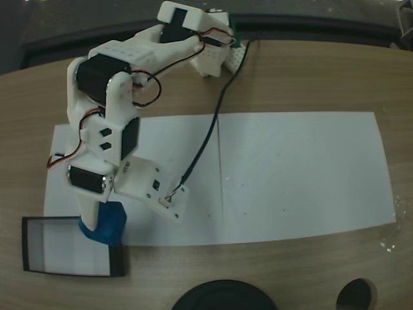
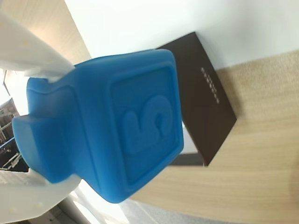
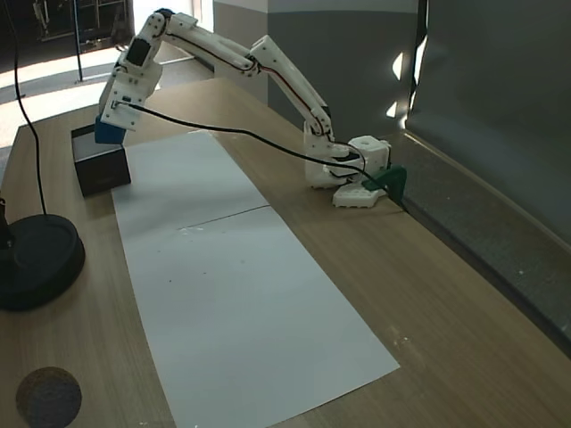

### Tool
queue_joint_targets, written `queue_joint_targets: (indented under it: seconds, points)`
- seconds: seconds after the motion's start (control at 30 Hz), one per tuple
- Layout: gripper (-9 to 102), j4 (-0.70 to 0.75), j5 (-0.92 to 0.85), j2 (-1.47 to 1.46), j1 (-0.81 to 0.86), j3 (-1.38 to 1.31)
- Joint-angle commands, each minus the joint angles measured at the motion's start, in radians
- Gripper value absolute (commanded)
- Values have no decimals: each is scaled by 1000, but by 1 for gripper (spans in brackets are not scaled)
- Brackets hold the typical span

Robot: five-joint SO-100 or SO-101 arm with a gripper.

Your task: Grab a blue square and put it in the box.

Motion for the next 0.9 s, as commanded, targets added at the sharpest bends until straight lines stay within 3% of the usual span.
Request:
queue_joint_targets:
  seconds: [0.0, 0.73, 0.87]
  points:
    - [7, -5, -2, 107, -5, -84]
    - [8, -336, -2, -198, 91, -115]
    - [23, -337, 37, -219, 91, -114]
